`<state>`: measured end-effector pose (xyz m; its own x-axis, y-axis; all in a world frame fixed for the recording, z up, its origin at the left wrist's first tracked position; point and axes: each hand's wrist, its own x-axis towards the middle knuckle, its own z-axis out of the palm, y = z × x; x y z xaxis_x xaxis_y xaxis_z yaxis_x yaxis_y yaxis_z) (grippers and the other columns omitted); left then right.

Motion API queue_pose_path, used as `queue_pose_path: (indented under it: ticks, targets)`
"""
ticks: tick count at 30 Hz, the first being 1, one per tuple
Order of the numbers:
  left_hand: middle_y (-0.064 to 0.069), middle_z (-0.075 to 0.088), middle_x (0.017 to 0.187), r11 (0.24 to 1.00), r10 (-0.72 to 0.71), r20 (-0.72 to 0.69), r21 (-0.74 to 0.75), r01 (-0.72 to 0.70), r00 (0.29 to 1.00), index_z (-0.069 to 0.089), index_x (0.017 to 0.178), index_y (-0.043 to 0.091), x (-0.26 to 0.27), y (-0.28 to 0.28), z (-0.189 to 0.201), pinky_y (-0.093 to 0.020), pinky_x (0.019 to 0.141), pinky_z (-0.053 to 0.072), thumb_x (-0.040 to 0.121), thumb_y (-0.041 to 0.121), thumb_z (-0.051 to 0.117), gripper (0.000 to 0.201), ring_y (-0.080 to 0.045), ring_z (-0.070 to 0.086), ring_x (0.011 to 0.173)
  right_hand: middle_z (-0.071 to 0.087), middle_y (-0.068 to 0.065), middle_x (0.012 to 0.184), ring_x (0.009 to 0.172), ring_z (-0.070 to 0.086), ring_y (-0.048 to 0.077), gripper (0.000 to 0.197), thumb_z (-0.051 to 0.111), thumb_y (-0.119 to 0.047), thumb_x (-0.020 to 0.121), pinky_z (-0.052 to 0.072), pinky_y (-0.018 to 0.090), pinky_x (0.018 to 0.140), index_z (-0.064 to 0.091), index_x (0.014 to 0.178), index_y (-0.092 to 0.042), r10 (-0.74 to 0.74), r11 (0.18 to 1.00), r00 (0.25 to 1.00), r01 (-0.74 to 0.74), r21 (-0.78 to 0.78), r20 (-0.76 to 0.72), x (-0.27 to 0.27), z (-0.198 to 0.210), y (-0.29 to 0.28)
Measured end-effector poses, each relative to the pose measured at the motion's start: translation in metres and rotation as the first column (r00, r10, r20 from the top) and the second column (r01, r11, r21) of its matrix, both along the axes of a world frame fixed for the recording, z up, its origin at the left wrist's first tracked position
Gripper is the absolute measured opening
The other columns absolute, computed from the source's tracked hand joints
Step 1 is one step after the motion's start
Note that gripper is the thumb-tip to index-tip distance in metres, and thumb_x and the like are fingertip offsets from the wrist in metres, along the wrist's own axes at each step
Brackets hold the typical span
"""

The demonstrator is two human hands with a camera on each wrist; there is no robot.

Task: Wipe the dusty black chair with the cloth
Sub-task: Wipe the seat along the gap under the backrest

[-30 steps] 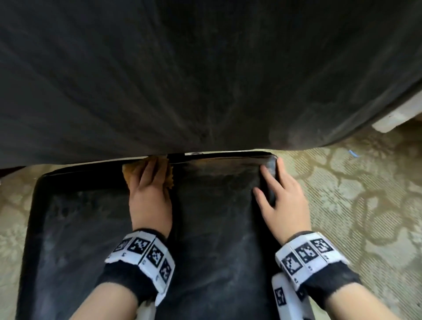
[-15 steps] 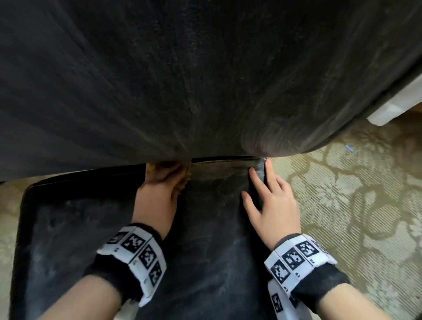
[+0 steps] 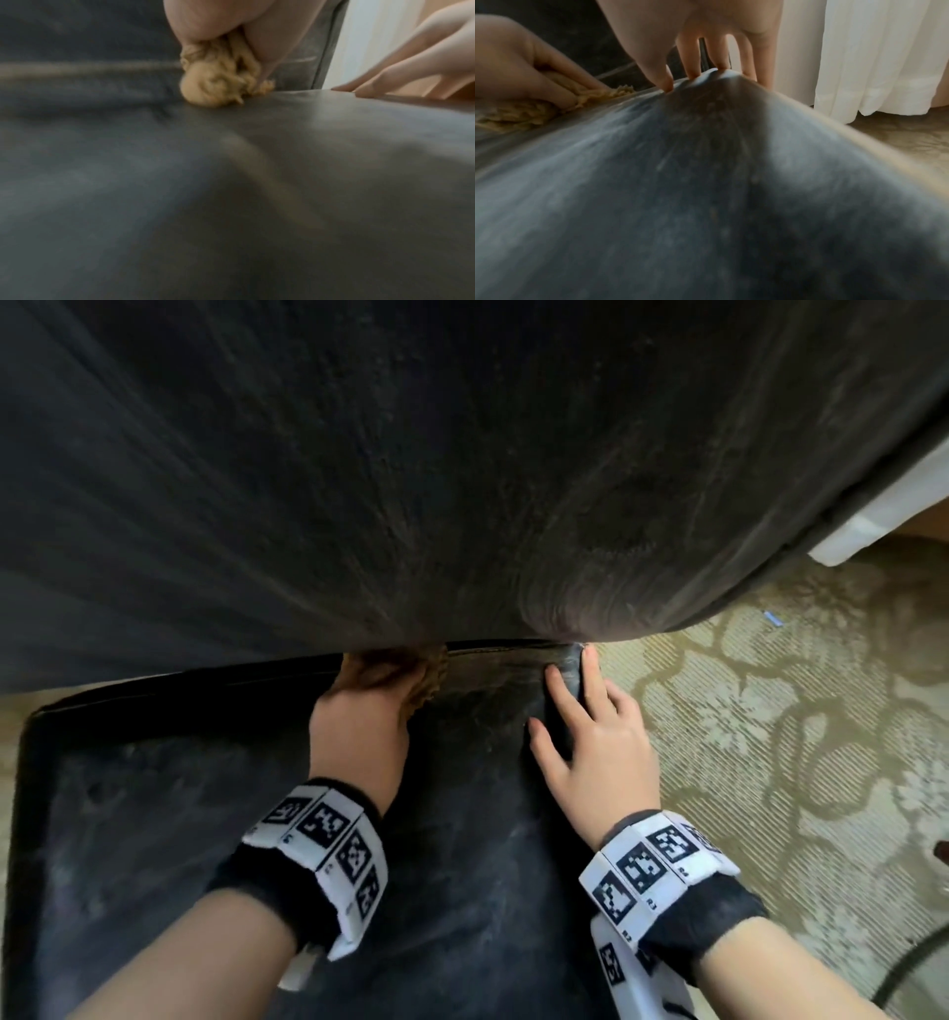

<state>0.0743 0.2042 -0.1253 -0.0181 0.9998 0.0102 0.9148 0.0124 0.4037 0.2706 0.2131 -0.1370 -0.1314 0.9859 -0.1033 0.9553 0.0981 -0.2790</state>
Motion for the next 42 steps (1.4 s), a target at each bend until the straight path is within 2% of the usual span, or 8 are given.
queue_pose_path:
  ticks: [5,9,13,18,23,32,38,42]
  targets:
    - [-0.010,0.075,0.095,0.995,-0.095,0.102,0.028,0.092,0.990,0.075,0.096,0.012,-0.011,-0.006,0.013,-0.025,0.081,0.047,0.071,0.013,0.042,0.042,-0.027,0.071,0.086,0.050,0.010,0.139,0.106,0.059,0.036,0.053,0.038,-0.045,0.081,0.056,0.036,0.068,0.063,0.120,-0.020,-0.011,1.000,1.000,0.012,-0.015,0.024,-0.004,0.002,0.001]
    - [-0.017,0.072,0.102,0.992,-0.093,0.012,-0.079,0.094,0.996,0.070,0.108,0.009,0.005,0.019,0.006,-0.042,0.060,0.060,0.069,0.009,0.047,0.045,-0.036,0.071,0.082,0.049,0.010,0.140,0.107,0.058,0.036,0.054,0.037,-0.047,0.081,0.056,0.036,0.065,0.062,0.122,-0.021,-0.004,1.000,0.999,0.005,-0.030,0.035,-0.003,0.003,0.002]
    - [-0.011,0.074,0.101,0.986,-0.139,0.004,-0.095,0.139,0.990,0.073,0.100,0.009,0.013,0.008,0.001,-0.032,0.061,0.058,0.068,0.005,0.046,0.042,-0.026,0.073,0.084,0.049,0.009,0.140,0.106,0.059,0.035,0.055,0.037,-0.048,0.080,0.056,0.036,0.063,0.062,0.122,-0.022,0.011,1.000,0.999,-0.010,-0.029,0.036,-0.001,0.002,0.003]
    - [-0.009,0.074,0.099,0.957,-0.289,0.191,0.040,0.286,0.938,0.075,0.096,0.008,0.000,-0.007,0.007,-0.017,0.093,0.042,0.072,0.009,0.047,0.037,-0.019,0.068,0.095,0.052,0.012,0.137,0.102,0.060,0.036,0.054,0.038,-0.046,0.080,0.056,0.036,0.060,0.064,0.119,-0.019,0.006,1.000,1.000,-0.006,-0.030,0.026,-0.004,0.004,0.004]
    - [-0.014,0.072,0.106,0.973,-0.225,0.108,-0.035,0.229,0.968,0.070,0.107,0.006,0.019,0.028,0.006,-0.034,0.071,0.058,0.072,0.014,0.040,0.047,-0.029,0.071,0.089,0.053,0.009,0.137,0.100,0.061,0.033,0.054,0.038,-0.048,0.080,0.054,0.032,0.055,0.064,0.119,-0.021,0.025,0.999,0.998,-0.023,-0.038,0.052,-0.002,0.005,0.004]
    - [-0.004,0.076,0.095,0.949,-0.241,0.268,-0.137,0.285,0.933,0.077,0.089,0.012,0.029,-0.014,0.017,-0.021,0.084,0.048,0.070,0.014,0.042,0.040,-0.019,0.073,0.086,0.060,0.011,0.129,0.084,0.065,0.030,0.055,0.035,-0.049,0.078,0.054,0.031,0.053,0.067,0.114,-0.022,0.171,0.979,0.982,-0.160,-0.124,0.083,0.013,0.018,0.016]
    - [-0.017,0.071,0.106,0.946,-0.243,0.097,-0.196,0.258,0.965,0.067,0.114,0.010,0.045,0.042,0.016,-0.044,0.070,0.059,0.072,0.013,0.037,0.052,-0.035,0.070,0.087,0.057,0.011,0.132,0.089,0.064,0.031,0.056,0.035,-0.048,0.078,0.054,0.033,0.057,0.065,0.116,-0.022,0.148,0.978,0.987,-0.137,-0.159,0.058,0.010,0.017,0.014]
    - [-0.008,0.072,0.107,0.929,-0.286,0.057,-0.231,0.291,0.957,0.071,0.104,0.008,0.060,0.025,0.002,-0.032,0.072,0.057,0.069,0.013,0.033,0.053,-0.023,0.070,0.095,0.057,0.012,0.132,0.088,0.064,0.033,0.052,0.042,-0.046,0.078,0.056,0.037,0.061,0.066,0.116,-0.021,0.168,0.968,0.985,-0.160,-0.192,0.027,0.013,0.021,0.018]
